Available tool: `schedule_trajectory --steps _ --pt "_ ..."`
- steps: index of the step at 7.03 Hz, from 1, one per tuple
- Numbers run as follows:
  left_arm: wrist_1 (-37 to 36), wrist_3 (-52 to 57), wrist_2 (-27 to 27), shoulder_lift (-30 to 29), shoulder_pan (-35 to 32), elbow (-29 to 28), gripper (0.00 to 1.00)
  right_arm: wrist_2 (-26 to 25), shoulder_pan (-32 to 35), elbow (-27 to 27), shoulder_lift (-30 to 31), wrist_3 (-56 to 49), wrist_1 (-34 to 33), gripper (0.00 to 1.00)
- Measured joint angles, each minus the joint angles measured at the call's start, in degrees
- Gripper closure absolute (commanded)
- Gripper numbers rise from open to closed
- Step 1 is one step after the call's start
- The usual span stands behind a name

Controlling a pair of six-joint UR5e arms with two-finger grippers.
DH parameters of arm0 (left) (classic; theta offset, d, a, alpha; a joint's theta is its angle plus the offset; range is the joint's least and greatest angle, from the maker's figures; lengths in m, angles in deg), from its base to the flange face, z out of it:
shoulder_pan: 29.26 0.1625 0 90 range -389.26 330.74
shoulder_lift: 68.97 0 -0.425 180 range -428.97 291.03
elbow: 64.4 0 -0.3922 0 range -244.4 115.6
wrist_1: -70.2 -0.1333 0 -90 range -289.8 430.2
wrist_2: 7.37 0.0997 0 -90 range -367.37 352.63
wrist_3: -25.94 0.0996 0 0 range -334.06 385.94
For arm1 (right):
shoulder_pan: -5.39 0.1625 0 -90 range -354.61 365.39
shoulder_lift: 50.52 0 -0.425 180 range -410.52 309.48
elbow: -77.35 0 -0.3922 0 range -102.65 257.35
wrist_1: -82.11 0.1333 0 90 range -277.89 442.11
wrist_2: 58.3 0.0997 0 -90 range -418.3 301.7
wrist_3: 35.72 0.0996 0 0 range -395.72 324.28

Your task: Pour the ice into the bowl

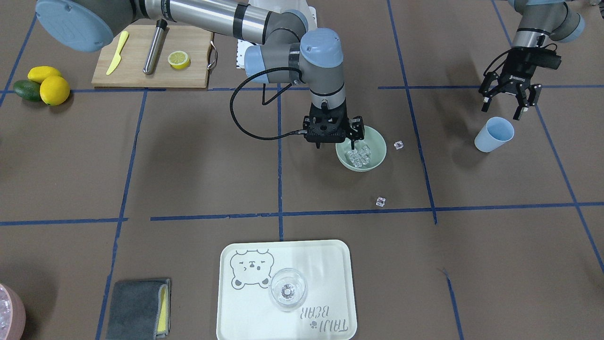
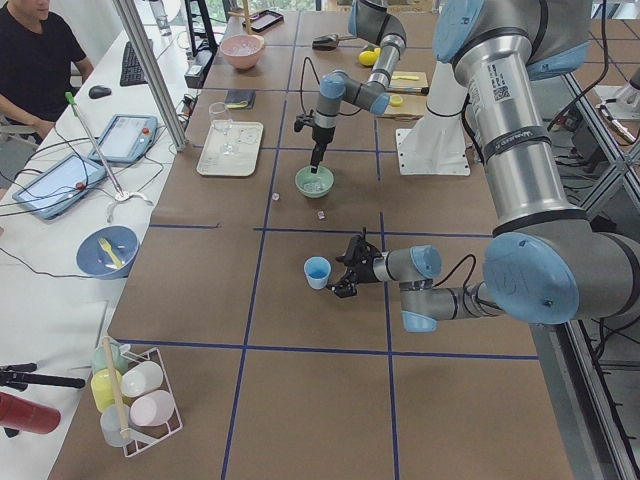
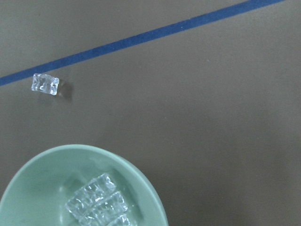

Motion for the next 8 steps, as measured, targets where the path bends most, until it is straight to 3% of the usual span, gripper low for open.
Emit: schedule_trajectory --steps 1,2,3,4,8 --pt "0.0 0.0 -1.6 1.3 0.0 1.4 0.00 -0.5 -0.5 -0.6 -0.1 0.0 0.0 0.11" --pt "-0.1 0.0 -2.9 2.9 0.0 3.1 0.00 -1.2 -1.0 -1.1 -0.1 -0.1 0.4 0.25" --pt "-0.1 0.0 -3.8 4.3 -0.1 4.8 0.00 -1.7 -1.5 -1.8 -0.1 -0.1 1.6 0.79" --pt "-0.4 0.1 -4.7 5.0 -0.4 6.0 0.00 -2.0 -1.7 -2.5 -0.2 0.0 2.8 1.00" --pt "-2.7 0.9 -9.7 5.4 -2.6 8.6 0.00 -2.0 -1.4 -2.7 -0.6 -0.3 3.6 1.00"
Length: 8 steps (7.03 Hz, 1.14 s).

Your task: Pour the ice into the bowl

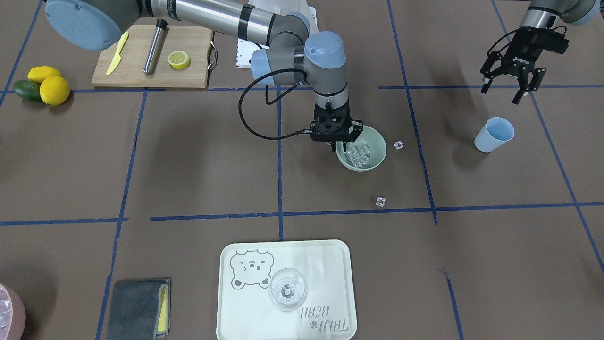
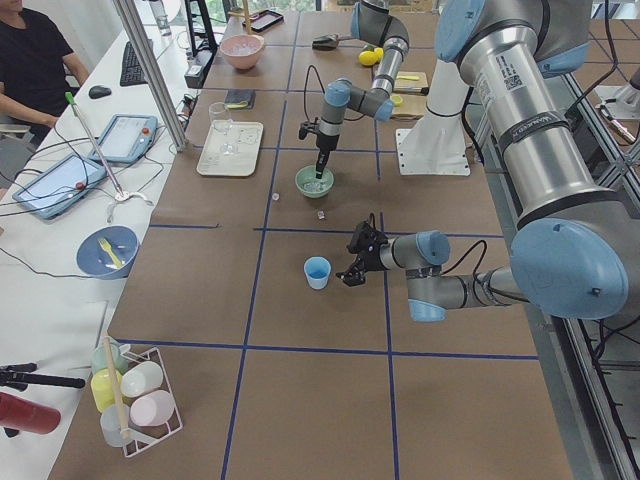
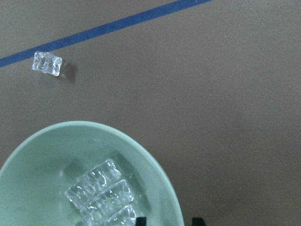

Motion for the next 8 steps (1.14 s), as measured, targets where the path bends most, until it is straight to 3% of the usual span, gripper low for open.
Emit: schedule_trajectory --steps 3,5,8 --pt "-9.2 1.8 -17.8 -1.6 -11.3 4.2 0.00 1.0 1.2 2.0 -0.1 -0.8 -0.4 1.00" --pt "-17.4 11.1 -27.8 -4.9 -21.4 5.5 0.00 4.1 3.8 6.4 0.3 -0.8 -3.6 1.00" --pt "-37.1 26.9 -39.3 -14.8 -35.5 6.1 0.00 6.0 8.0 24.7 9.2 -4.4 -15.2 1.00"
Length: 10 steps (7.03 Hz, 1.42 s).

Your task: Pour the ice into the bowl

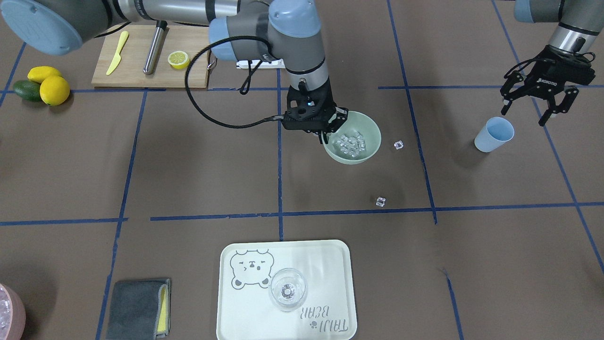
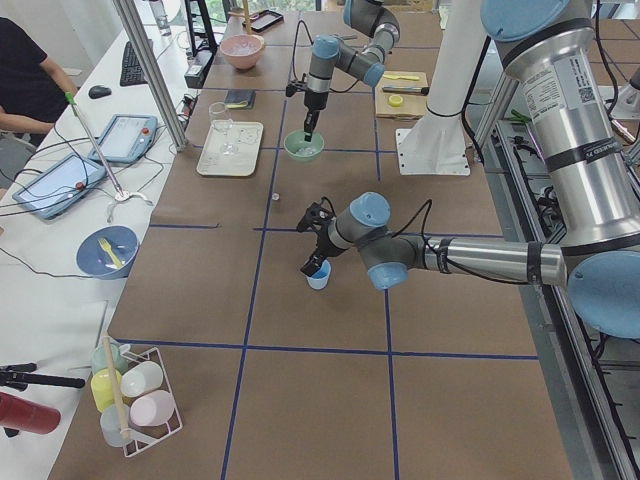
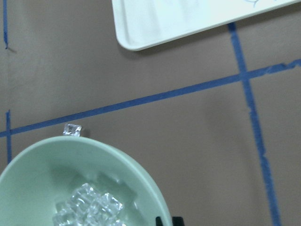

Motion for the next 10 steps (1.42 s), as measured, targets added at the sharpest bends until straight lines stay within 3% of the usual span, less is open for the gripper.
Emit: schedule_trajectory --steps 2,4,6,8,10 --pt "-13.6 7.6 -3.6 -8.1 -4.5 -0.2 0.00 2.3 5.6 13.1 11.7 -8.2 -4.1 1.00" --pt "-27.9 15.1 -9.7 -15.1 -9.9 -0.7 0.00 10.0 16.0 18.8 23.6 -20.5 -4.1 1.00" --pt "-38.8 22.2 -14.7 -18.7 -15.8 -1.1 0.00 14.4 24.4 19.5 34.3 -31.6 -0.2 1.00" --pt "-41.8 25.2 -19.1 -19.5 -20.0 -2.4 0.00 17.7 29.0 15.9 46.0 -35.4 14.0 1.00" --pt "-41.8 25.7 -20.1 -19.6 -20.9 -3.5 0.00 20.3 30.1 9.1 53.7 -36.2 26.0 1.00"
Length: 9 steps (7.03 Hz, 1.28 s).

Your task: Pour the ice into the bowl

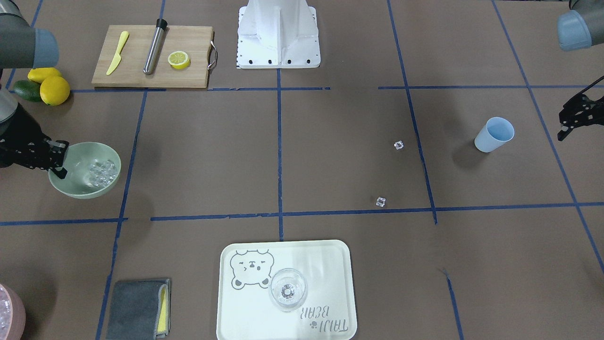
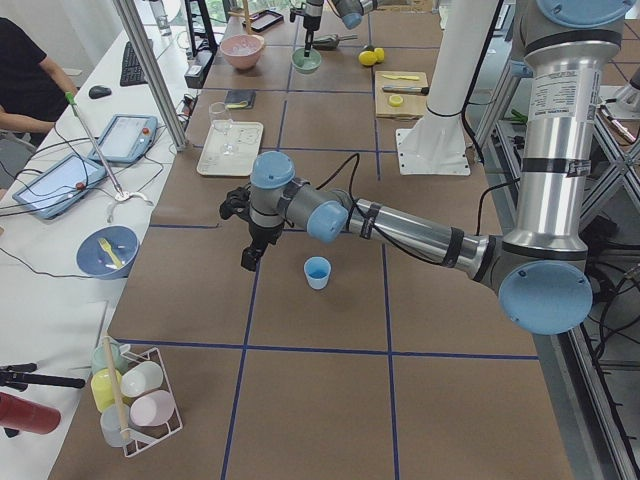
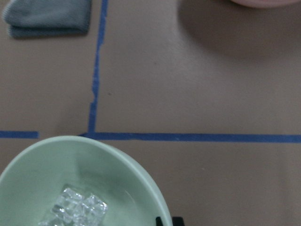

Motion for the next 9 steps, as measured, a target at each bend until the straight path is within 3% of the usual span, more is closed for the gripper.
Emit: schedule_trajectory --steps 1,2,7,9 --pt "0.1 0.0 -0.1 0.0 0.0 -0.4 0.00 1.4 0.1 -2.5 2.4 -0.2 3.0 0.85" --pt "0.2 0.1 -0.1 -0.2 0.0 -0.8 0.00 2.1 0.1 -3.3 4.1 -0.3 4.2 0.01" --pt "0.3 0.0 -0.1 -1.3 0.0 -2.1 0.00 2.7 2.9 0.1 6.7 -1.2 3.8 0.00" --pt "0.4 0.1 -0.1 -1.6 0.0 -2.6 0.00 2.9 5.8 3.3 6.8 -8.6 -2.5 0.00"
